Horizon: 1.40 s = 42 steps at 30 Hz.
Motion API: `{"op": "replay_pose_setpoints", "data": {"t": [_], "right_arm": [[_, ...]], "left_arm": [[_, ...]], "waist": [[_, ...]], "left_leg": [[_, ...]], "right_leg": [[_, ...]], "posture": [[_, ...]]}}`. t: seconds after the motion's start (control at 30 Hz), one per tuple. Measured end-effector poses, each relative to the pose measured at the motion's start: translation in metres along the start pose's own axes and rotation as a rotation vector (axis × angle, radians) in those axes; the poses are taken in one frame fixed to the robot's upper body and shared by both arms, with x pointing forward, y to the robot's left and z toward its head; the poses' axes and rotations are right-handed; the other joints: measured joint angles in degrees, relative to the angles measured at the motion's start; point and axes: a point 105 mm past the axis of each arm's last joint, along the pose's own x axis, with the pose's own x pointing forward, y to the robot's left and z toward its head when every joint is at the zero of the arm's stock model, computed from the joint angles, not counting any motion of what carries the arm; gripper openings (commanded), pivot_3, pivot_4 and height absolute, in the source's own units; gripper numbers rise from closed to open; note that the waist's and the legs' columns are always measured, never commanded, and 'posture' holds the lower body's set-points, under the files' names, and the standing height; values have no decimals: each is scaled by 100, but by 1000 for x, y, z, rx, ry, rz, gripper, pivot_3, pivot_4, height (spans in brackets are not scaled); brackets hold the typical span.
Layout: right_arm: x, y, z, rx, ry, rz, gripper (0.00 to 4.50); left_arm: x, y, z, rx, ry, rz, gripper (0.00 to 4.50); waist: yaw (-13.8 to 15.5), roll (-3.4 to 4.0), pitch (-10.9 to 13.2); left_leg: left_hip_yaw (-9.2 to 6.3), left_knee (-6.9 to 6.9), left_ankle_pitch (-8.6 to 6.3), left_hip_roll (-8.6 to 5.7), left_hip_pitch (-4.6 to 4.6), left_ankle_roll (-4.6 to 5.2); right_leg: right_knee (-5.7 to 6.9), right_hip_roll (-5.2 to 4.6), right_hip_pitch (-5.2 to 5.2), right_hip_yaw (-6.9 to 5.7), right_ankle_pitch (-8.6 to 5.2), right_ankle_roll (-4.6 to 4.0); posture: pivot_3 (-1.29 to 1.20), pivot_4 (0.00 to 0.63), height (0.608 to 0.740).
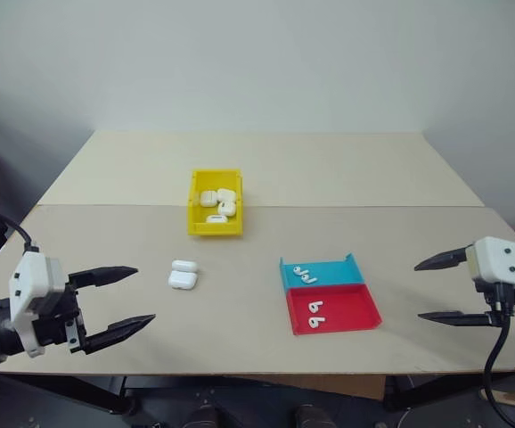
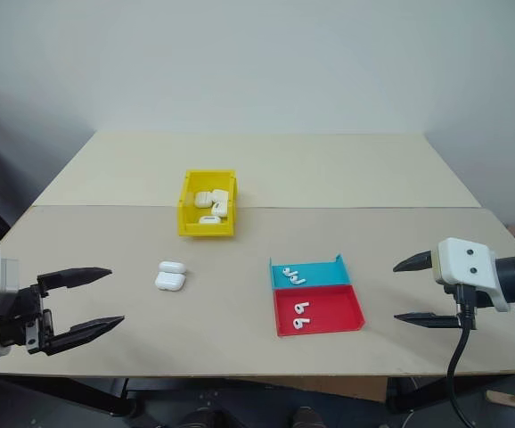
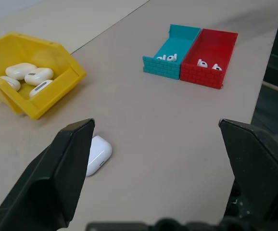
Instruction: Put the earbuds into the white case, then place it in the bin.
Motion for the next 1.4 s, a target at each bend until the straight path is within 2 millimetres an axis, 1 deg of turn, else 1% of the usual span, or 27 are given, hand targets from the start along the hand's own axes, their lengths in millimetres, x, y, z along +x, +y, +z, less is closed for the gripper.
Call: {"op": "replay_pose_setpoints", "data": {"t": [0.37,0.5,0.6,0.67,0.8,0.87,0.97,1.07,1.17,1.3,1.4], "right_arm": [[-1,-2,0,-3,-1,-17,4427],[-1,-3,0,-3,-1,-20,4427],[-1,-5,0,-9,-3,-26,4427],[-2,-10,1,-22,-3,-41,4427],[-3,-12,2,-26,-6,-44,4427],[-3,-10,1,-21,-4,-37,4427],[-2,-7,-2,-6,4,-31,4427],[-1,-4,-3,-1,10,-28,4427],[1,-2,-5,16,16,-30,4427],[2,-4,-5,17,24,-53,4427],[5,-5,-3,21,20,-66,4427]], "left_arm": [[0,2,-7,24,56,63,4500],[0,6,-11,37,103,123,4500],[4,14,-18,66,185,219,4500],[8,20,-20,125,247,313,4500],[16,25,-14,169,296,451,4500],[22,26,-12,134,320,502,4500],[32,26,-18,8,390,535,4500],[42,26,-19,-104,521,501,4500],[49,35,-20,-196,541,519,4500],[63,33,-27,-224,610,451,4500],[71,39,-27,-281,612,465,4500]], "waist": [[1,0,0],[1,0,0],[2,0,0],[1,-1,0],[2,-1,0],[20,-1,0],[29,-2,0],[24,-7,0],[-13,-6,0],[-34,-11,3],[-3,-13,4]], "left_leg": [[0,0,0,0,0,0],[0,0,0,0,0,0],[0,0,0,-1,2,0],[-1,0,0,-1,2,0],[-2,0,0,-1,2,0],[-3,1,0,-2,2,0],[-5,5,1,-4,3,1],[-15,9,1,-5,5,1],[-16,5,0,-6,10,2],[-17,4,0,-8,7,2],[-19,6,1,-8,9,2]], "right_leg": [[0,0,0,0,0,0],[0,0,1,0,0,0],[0,0,3,1,1,1],[1,1,3,2,1,1],[2,1,4,2,2,1],[4,1,6,2,4,5],[7,1,8,2,11,21],[12,8,12,0,24,44],[14,8,13,5,23,43],[18,6,9,7,24,36],[21,5,12,6,25,38]], "posture": [[0,150,740],[0,150,740],[0,150,740],[0,150,740],[0,150,740],[0,150,740],[0,150,740],[0,150,740],[0,150,740],[0,150,740],[0,150,740]]}}
